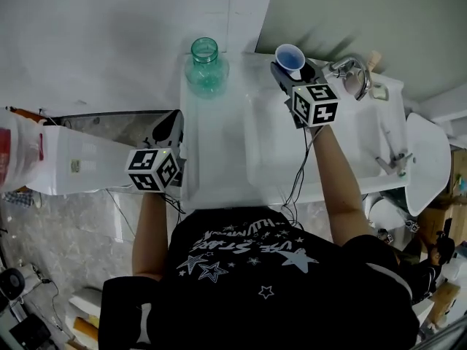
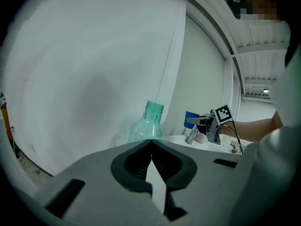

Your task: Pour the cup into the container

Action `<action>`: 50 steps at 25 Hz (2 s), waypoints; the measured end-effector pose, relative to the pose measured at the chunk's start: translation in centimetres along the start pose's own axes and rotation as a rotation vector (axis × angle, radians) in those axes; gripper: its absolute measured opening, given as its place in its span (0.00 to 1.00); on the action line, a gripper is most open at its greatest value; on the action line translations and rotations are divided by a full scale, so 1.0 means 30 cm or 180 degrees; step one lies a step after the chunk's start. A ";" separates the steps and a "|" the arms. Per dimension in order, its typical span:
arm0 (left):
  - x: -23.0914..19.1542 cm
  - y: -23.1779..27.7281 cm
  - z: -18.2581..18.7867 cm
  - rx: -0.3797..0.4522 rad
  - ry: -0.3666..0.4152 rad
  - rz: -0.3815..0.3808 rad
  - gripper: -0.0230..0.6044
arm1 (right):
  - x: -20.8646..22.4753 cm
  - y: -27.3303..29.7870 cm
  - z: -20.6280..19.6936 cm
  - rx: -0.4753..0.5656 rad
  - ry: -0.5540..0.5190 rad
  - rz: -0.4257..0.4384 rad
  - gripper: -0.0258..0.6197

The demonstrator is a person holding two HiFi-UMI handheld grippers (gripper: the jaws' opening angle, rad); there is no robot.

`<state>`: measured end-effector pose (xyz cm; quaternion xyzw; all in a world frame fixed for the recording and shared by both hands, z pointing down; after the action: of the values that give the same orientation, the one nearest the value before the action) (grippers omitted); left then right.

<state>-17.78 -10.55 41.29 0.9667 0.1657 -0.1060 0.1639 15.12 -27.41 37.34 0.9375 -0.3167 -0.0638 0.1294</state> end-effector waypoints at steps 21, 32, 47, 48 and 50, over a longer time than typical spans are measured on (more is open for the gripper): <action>-0.145 0.051 0.107 0.0204 0.0041 -0.0044 0.05 | -0.235 0.216 0.234 -0.0222 -0.0737 0.0540 0.47; -0.200 0.090 0.111 0.0199 -0.0006 -0.0103 0.05 | -0.285 0.262 0.271 -0.0439 -0.1242 0.0576 0.47; -0.216 0.105 0.105 0.0203 -0.0063 -0.0101 0.05 | -0.323 0.297 0.311 -0.0559 -0.1978 0.0496 0.46; -0.216 0.107 0.102 0.0201 -0.0069 -0.0102 0.05 | -0.325 0.297 0.314 -0.0574 -0.2058 0.0478 0.46; -0.218 0.108 0.099 0.0200 -0.0078 -0.0106 0.05 | -0.336 0.297 0.326 -0.0588 -0.2226 0.0445 0.46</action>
<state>-23.11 -16.35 41.16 0.9671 0.1763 -0.1257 0.1336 0.04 -30.06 30.88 0.8195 -0.3980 -0.3997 0.1015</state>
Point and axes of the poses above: the fingertips, and each gripper's own axes: y forward along the fingers, x to its right, z out of its top, the point moved 9 cm from there along -y, backward along the fingers
